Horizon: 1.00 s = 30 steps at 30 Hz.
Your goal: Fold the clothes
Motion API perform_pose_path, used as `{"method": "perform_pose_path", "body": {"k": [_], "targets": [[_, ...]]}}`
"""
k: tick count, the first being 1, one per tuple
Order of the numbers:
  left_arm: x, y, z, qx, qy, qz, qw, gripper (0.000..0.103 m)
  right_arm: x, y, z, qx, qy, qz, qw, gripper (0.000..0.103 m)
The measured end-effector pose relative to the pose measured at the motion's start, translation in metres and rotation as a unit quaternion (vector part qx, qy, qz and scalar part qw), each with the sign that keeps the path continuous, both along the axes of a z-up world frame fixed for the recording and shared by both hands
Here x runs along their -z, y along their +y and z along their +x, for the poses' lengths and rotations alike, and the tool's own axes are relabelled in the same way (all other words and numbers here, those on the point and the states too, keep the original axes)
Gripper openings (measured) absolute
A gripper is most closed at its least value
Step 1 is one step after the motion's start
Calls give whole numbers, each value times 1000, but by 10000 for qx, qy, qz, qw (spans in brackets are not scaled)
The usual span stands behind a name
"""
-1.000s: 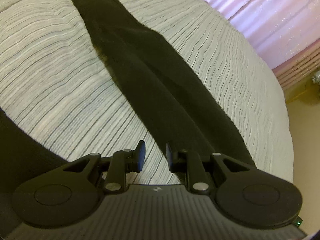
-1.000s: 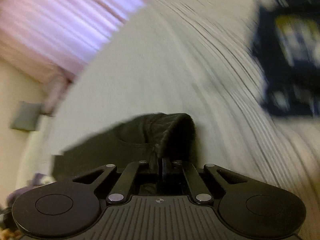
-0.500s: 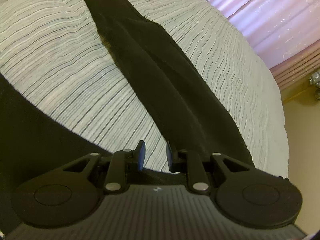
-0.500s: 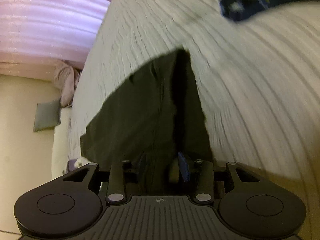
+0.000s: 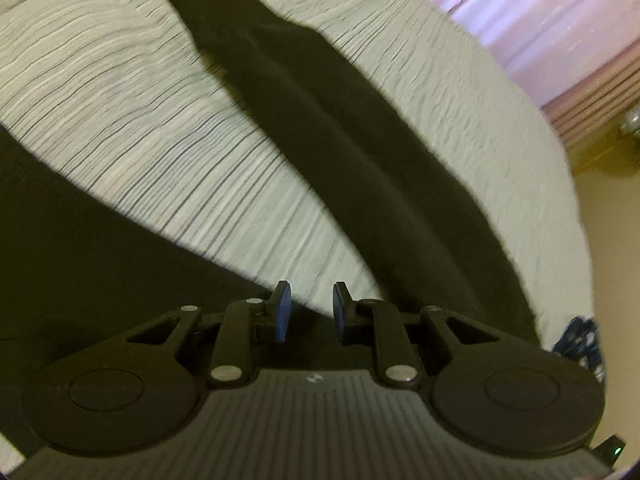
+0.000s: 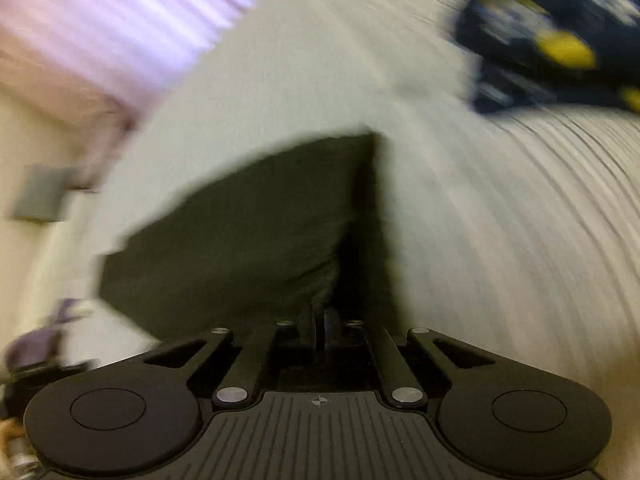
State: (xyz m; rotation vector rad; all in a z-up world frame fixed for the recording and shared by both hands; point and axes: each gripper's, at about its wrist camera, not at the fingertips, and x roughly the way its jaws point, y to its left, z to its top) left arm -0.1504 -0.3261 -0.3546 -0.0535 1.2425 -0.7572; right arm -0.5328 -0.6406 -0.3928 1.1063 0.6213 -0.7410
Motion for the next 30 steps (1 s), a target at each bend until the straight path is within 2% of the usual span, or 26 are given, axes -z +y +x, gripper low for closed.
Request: {"method": "perform_pose_path", "body": {"k": [2,4,5,6,7,8,10,12,13,15,16,18,20,23,26,27,30], "targets": [[3,7,-1,41,-56,78,9999,17,-2,2,8,-65,295,-206,9993,0],[4,14,0,70,-96,113,9999,17,-17,4,21,-148,820,-465,9954,4],[4,18,0,93,-105,122,9998,17,-25,10,19,-118,1173,-630,9910,12],[4,22,0,116,-114,130,9998,17,-34,16,19,-22,1309,-837,9878,24],[4,26,0,144,-130,126,9997,17,-44,22,20,85,1401,-1050,9845,32],[4,31,-1,205,-163,120,9996,17,-53,27,21,192,1491,-1263,9805,32],[5,39,-3,329,-229,113,9991,17,-63,39,32,79,1316,-1365,9818,32],[8,47,-6,505,-351,187,9979,17,-61,56,54,-358,1327,-1478,9794,32],[10,52,-7,625,-457,253,9967,17,-66,72,54,-633,1467,-1551,9749,32],[13,64,-6,729,-655,434,9942,17,-49,99,66,-1178,2089,-1671,9563,32],[13,74,-2,753,-734,529,9930,17,-38,112,66,-1336,2407,-1767,9450,32],[11,92,7,754,-898,715,9905,17,-30,129,64,-1305,2740,-1874,9342,34],[7,118,24,638,-1017,910,9886,17,-38,134,58,-927,2866,-1637,9394,37],[2,153,49,440,-1135,1094,9865,17,-61,149,59,-456,3093,-1551,9371,36],[7,173,68,444,-1241,1248,9834,17,-76,175,74,-511,2744,-1756,9441,37],[13,177,74,439,-1175,1405,9821,17,-76,184,81,-598,2610,-1701,9484,37],[19,186,83,469,-791,1689,9813,17,-51,217,100,-921,2805,-1321,9463,37]]}}
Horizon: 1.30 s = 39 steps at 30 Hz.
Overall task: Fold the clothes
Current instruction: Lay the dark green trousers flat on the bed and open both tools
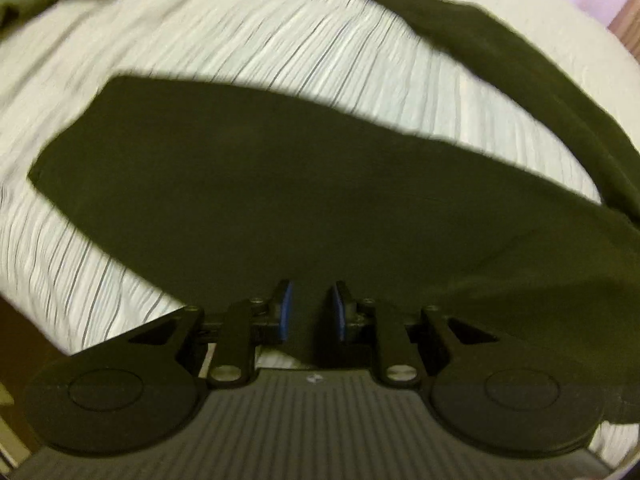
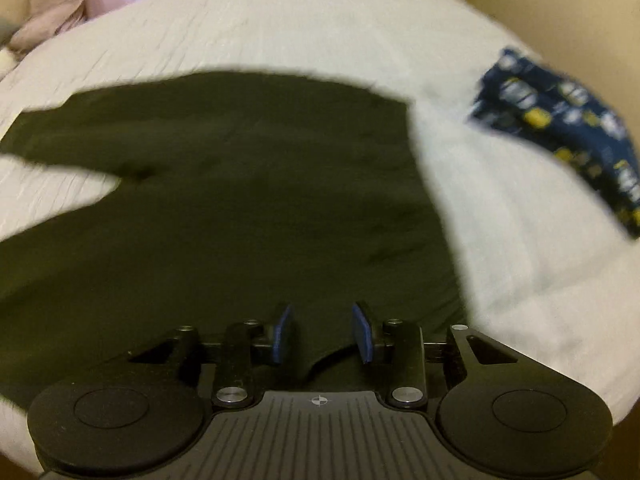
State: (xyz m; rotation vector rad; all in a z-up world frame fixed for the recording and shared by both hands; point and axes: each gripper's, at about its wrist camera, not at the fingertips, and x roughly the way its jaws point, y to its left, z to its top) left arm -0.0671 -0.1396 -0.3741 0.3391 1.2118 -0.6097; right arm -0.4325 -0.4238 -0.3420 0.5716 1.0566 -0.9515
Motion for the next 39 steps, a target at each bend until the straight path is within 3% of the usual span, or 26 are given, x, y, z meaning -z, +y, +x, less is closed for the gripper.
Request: {"method": "perform_pose_path", "body": {"k": [2,6,8,13,20,21,22,23,27,34,39], "targets": [[-5,5,3,57,181,107,9998,17,8,15,3,180,386,64,9991,37],[-23,7,-1,189,435,754,9960,17,-16,20,2,530,614,497,9955,37],[-38,10,-4,121,523,819,9952,17,-32,21,3,563,751,765,9926,37],[-92,7,-19,153,410,449,9980,18,-81,36,2,614,392,1126,9910,37],[-162,-12,-50,355,-118,-113,9992,21,-143,58,2,231,-298,895,9953,39],[-171,-14,-59,379,-202,-201,9989,22,-151,63,-1,167,-376,869,9954,53],[-180,-16,-69,401,-269,-282,9984,24,-159,69,-6,99,-451,810,9956,75],[-189,-18,-82,436,-319,-381,9978,24,-166,75,-11,41,-512,702,9962,77],[-211,-15,-134,618,-408,-646,9952,27,-186,96,-40,-147,-607,370,9974,77],[-232,19,-220,795,-617,-715,9924,31,-204,123,-91,-200,-562,158,9981,77],[-242,52,-250,603,-706,-770,9927,32,-211,146,-117,-339,-497,93,9981,77]]}}
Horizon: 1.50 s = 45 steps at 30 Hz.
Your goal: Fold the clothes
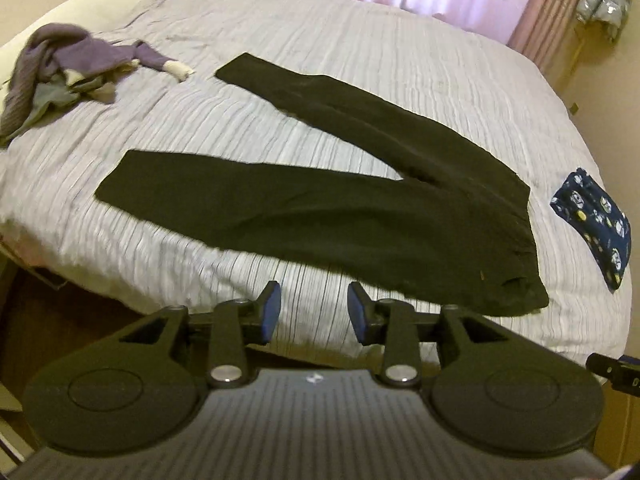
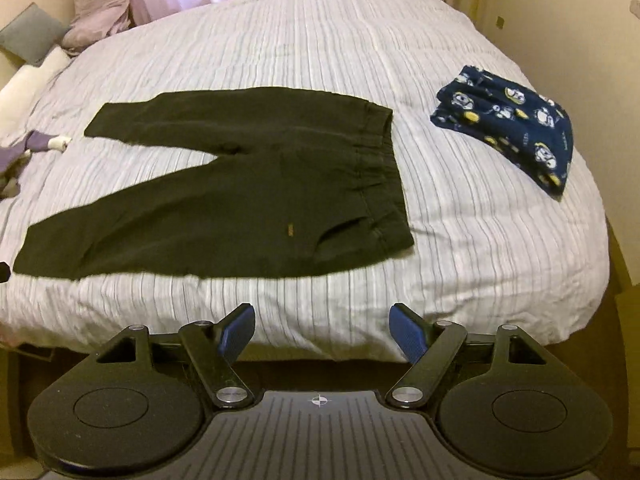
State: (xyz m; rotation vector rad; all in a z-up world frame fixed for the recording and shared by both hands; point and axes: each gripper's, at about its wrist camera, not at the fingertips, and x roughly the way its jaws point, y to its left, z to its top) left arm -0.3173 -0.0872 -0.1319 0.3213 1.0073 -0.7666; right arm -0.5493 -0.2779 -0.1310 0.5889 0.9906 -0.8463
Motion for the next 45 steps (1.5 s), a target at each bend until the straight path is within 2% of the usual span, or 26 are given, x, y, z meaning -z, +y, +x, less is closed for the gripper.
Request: {"method": "perform_pose_path", "body": {"k": [7,14,26,45], "targets": [[-17,35,-26,-305,-265,-5,9992,34,-11,23,-14,-285,-42,-106,9995,77],[-27,54,-46,-403,-432,22,9982,35,-15,38,-22,-464,-127,-122,9988,77],[-36,48,-65,-182,-666,32,9976,37,-17,41,-35,-365,-207,-85,9991,77],[-33,44,-64,-75,-662,106,9977,39,-15,37,-31,-337,-253,-20,9991,77]]}}
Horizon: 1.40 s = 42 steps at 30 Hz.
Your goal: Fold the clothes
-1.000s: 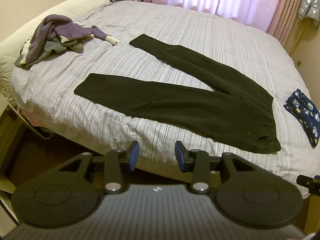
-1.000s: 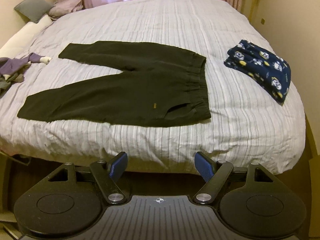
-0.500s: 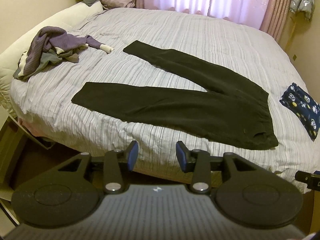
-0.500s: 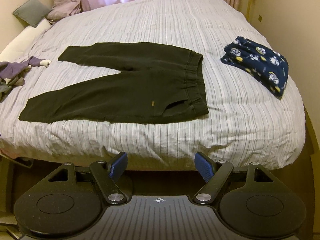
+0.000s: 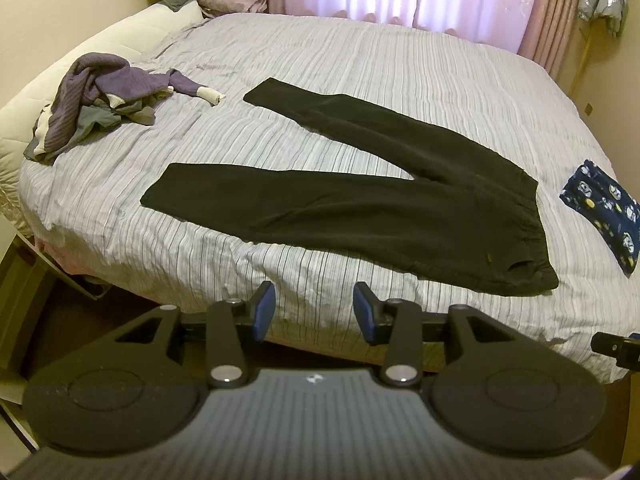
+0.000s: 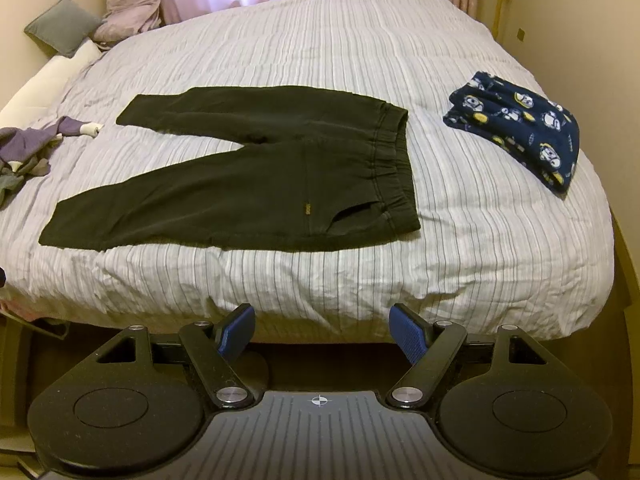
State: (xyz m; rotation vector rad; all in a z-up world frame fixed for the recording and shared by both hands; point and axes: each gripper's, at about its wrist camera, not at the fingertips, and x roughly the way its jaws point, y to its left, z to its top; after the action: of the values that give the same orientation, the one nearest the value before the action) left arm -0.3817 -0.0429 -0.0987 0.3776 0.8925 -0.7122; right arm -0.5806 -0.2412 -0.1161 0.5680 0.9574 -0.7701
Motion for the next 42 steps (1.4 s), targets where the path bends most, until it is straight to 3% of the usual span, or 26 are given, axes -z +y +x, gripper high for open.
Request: {"method": "perform_pose_path", "body": {"k": [12,19,29,35,39,42], "targets": [[10,3,34,-221,63,164,9996,39,5,-6,29,-146,79,31,9999,77],[19,-18,79,-217,142,269,9993,39,14,-21,60,-97,145,100,9998,77],[34,-71,195,23,246,280,9993,39,37,-82,117,622,259,320,9972,77],[45,-93,277,148,315,255,9991,39,49,-121,97,1869,-91,731,9796,77],[74,-92,327,-31,597,245,9979,39,67,-136,76,2740,-499,1053,9546,77],[108,-80,364,-533,1080,343,9921,39,84,-137,64,3237,-580,1243,9362,77]]}}
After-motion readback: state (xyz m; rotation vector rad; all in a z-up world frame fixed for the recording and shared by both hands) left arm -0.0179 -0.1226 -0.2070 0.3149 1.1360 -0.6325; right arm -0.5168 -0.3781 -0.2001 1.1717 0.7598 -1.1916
